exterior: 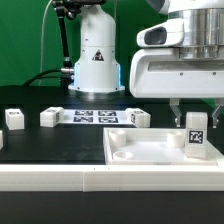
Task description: Assemble one leg
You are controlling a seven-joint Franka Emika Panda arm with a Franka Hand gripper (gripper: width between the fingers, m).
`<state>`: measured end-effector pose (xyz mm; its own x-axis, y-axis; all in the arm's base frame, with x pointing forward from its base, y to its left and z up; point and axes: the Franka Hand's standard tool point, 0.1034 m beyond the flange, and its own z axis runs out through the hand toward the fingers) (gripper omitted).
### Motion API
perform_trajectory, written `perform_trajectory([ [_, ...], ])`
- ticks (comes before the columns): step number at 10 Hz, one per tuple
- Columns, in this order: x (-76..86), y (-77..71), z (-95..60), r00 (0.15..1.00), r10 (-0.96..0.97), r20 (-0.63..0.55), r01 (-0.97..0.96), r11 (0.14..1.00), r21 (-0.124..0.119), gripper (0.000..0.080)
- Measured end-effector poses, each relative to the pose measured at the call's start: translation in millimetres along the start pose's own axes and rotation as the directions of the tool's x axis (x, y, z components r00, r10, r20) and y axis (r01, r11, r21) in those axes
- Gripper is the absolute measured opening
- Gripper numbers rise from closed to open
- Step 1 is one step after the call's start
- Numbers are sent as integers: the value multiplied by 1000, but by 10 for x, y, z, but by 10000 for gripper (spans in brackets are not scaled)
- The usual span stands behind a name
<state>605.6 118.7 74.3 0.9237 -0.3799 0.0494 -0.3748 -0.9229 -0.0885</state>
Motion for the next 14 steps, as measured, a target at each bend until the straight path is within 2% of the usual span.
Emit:
perform_trajectory([
  [1, -8, -12, 2, 996, 93, -1, -93, 996, 1, 292],
  [2, -14, -27, 8, 971, 238, -6, -238, 971, 14, 292],
  [4, -25, -50, 14, 894, 448, -8, -447, 894, 26, 292],
  [6, -16, -52, 14, 781, 624, 10, -624, 780, 36, 292],
  [9, -16, -53, 14, 694, 719, 28, -720, 693, 40, 293],
  [10, -18, -54, 16, 695, 718, 28, -719, 694, 40, 293],
  [12, -27, -51, 19, 750, 661, 28, -662, 749, 37, 601],
  [13, -25, -47, 19, 786, 618, 25, -619, 785, 38, 601],
  [14, -20, -38, 21, 848, 529, 20, -529, 848, 39, 640],
])
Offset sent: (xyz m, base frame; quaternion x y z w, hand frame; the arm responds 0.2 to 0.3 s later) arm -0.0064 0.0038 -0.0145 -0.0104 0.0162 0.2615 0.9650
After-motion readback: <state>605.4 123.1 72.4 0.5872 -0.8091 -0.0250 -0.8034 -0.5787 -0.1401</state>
